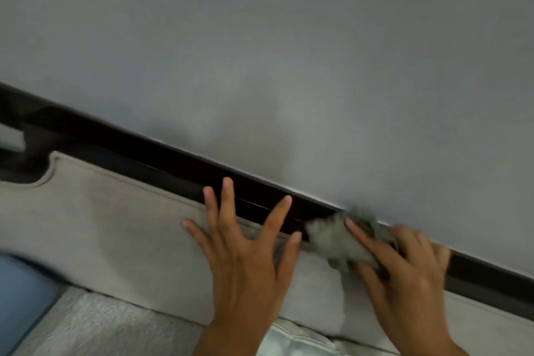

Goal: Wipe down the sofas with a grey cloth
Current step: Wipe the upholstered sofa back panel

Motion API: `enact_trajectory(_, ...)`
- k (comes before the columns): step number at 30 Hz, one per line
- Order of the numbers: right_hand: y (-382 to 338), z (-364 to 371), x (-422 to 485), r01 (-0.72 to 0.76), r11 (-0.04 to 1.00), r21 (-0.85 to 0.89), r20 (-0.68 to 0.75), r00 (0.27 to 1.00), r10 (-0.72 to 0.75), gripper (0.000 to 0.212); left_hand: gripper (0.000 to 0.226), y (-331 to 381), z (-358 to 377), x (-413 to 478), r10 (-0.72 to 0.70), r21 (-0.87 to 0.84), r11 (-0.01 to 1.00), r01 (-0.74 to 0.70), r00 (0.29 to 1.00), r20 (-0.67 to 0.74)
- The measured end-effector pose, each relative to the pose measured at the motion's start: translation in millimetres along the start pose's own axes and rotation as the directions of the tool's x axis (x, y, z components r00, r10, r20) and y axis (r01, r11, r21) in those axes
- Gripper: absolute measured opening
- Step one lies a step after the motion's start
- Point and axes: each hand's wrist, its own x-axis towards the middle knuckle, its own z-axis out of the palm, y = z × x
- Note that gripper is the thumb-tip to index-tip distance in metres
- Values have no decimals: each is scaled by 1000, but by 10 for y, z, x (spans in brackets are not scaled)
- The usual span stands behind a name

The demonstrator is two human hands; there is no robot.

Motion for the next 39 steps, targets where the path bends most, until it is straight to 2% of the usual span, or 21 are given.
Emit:
enact_trajectory(2, -36, 5, 180, -109, 992, 61, 55, 993, 106, 36, 46, 191, 154, -115, 39, 23, 999, -39, 999, 11)
enact_trajectory(5, 38, -35, 221, -114, 989, 91, 178, 979, 96, 30, 46, 401, 313, -208, 26, 50, 998, -25, 1000, -14)
enact_trajectory(8, 608, -288, -182, -150, 987, 56, 168, 976, 138, 35, 48, 708, 408, -281, 41, 26, 999, -41, 999, 4)
enact_trajectory(10, 1162, -534, -484, -254, 966, -40, 149, 955, 257, 38, 47, 978, 489, -377, 120, 27, 992, -122, 991, 64)
enact_trajectory(13, 1840, -839, -837, -404, 899, -167, 171, 887, 430, 43, 50, 1368, 647, -574, 216, 37, 974, -225, 962, 169)
enact_trajectory(16, 2095, -962, -1023, -451, 877, -163, 197, 857, 477, 41, 54, 1865, 806, -773, 215, 19, 973, -228, 941, 262)
enact_trajectory(18, 2096, -967, -1028, -476, 877, -66, 216, 851, 478, 36, 55, 2184, 867, -884, 208, -33, 977, -210, 918, 336)
enact_trajectory(19, 2080, -1035, -1017, -534, 842, 78, 224, 833, 507, 30, 56, 2347, 884, -934, 204, -66, 979, -193, 907, 367)
enact_trajectory(20, 2056, -1124, -1018, -589, 757, 284, 219, 808, 547, 25, 57, 2489, 897, -968, 194, -114, 980, -162, 900, 391)
enact_trajectory(21, 2037, -1269, -1029, -610, 624, 488, 216, 777, 591, 27, 61, 2673, 876, -958, 174, -194, 976, -99, 892, 417)
enact_trajectory(22, 2008, -1447, -1043, -595, 489, 638, 223, 750, 622, 33, 66, 2896, 798, -905, 125, -316, 948, 35, 872, 473)
enact_trajectory(23, 1977, -1626, -1059, -568, 383, 728, 241, 735, 633, 38, 69, 3111, 692, -834, 68, -447, 868, 218, 838, 541)
enact_trajectory(25, 1980, -2039, -1124, -495, 192, 848, 278, 722, 634, 40, 51, 3552, 462, -661, 9, -596, 626, 503, 759, 651)
enact_trajectory(26, 1995, -2265, -1136, -451, 110, 886, 285, 715, 638, 37, 41, 3759, 338, -564, 13, -620, 550, 559, 737, 676)
enact_trajectory(27, 2011, -2476, -1135, -409, 73, 910, 267, 711, 651, 33, 38, 3941, 213, -481, 37, -631, 531, 565, 729, 684)
enact_trajectory(28, 2026, -2653, -1129, -373, 72, 925, 229, 700, 677, 29, 37, 4087, 100, -422, 64, -646, 526, 552, 732, 678)
enact_trajectory(30, 2063, -3063, -1106, -340, 161, 927, 115, 663, 740, 21, 35, 4409, -148, -340, 123, -681, 538, 496, 753, 646)
enact_trajectory(33, 2014, -3674, -1069, -353, 340, 872, -33, 650, 759, 31, 26, 4878, -519, -333, 193, -717, 574, 395, 786, 588)
enact_trajectory(35, 1903, -4135, -1065, -371, 414, 832, -97, 637, 765, 34, 18, 5191, -816, -345, 254, -744, 591, 312, 804, 538)
enact_trajectory(39, 1614, -5068, -1243, -380, 584, 718, -283, 607, 743, 33, 22, 5733, -1379, -509, 415, -805, 560, 195, 775, 476)
